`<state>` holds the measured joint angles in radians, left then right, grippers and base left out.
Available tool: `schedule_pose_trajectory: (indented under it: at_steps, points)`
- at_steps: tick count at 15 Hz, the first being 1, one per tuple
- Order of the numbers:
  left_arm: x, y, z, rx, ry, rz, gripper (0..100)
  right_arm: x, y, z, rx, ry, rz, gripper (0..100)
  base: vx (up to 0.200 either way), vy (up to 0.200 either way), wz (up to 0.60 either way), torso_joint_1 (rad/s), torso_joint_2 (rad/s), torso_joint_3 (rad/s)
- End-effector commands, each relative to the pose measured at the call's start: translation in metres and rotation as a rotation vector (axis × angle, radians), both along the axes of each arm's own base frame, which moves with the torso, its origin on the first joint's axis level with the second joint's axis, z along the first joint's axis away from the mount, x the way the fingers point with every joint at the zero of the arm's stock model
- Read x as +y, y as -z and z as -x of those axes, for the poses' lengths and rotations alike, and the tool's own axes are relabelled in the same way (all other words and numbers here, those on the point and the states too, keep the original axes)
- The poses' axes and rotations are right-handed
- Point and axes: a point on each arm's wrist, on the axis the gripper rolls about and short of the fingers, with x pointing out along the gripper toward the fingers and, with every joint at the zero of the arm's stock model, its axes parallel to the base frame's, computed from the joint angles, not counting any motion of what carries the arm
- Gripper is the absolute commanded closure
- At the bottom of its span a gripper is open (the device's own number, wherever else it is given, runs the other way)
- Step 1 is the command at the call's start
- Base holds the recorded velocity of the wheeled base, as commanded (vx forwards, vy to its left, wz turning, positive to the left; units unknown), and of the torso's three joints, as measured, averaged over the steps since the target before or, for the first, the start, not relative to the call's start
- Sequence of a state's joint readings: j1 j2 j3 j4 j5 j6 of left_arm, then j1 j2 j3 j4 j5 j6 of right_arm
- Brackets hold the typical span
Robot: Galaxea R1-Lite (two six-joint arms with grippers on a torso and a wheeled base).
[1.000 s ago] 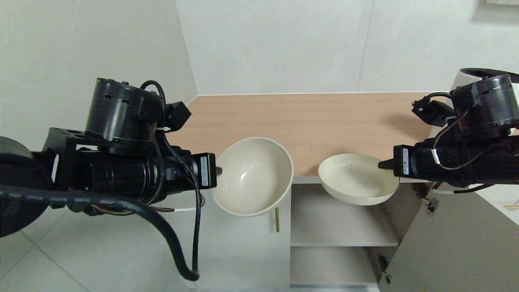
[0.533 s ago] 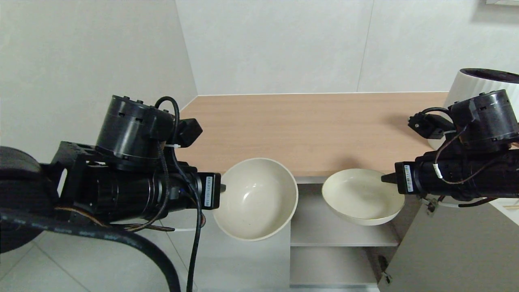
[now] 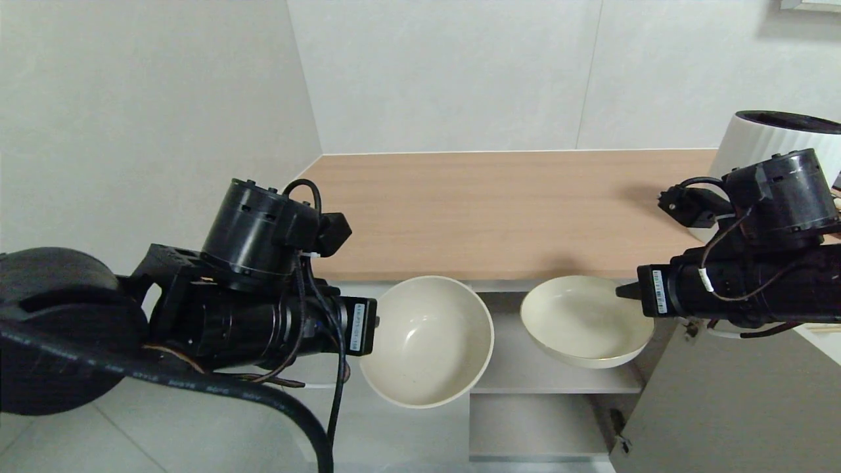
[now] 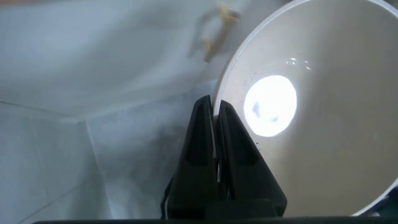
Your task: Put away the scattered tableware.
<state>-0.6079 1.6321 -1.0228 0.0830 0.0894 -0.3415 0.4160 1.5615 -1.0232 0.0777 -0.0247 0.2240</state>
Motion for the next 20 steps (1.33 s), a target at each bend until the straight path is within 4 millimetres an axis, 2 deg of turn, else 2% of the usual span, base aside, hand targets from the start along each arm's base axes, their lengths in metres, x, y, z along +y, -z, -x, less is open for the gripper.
schedule_pose_trajectory:
  at_steps: [1, 13, 20]
  points:
    - [-0.0007, 0.0029, -0.0021, 0.008, -0.003, -0.006, 100, 0.0006, 0.0022, -0.0015, 0.007, 0.001, 0.004, 100, 0.0, 0.0, 0.0, 0.0, 0.0, 0.0]
    - [-0.0007, 0.0028, -0.0022, 0.005, -0.005, -0.008, 100, 0.0029, 0.01, -0.0068, 0.033, 0.001, 0.015, 100, 0.0, 0.0, 0.0, -0.003, 0.01, 0.006]
    - [-0.0007, 0.0028, -0.0022, 0.005, -0.005, -0.008, 100, 0.0029, 0.01, -0.0068, 0.033, 0.001, 0.015, 100, 0.0, 0.0, 0.0, -0.145, 0.41, 0.258]
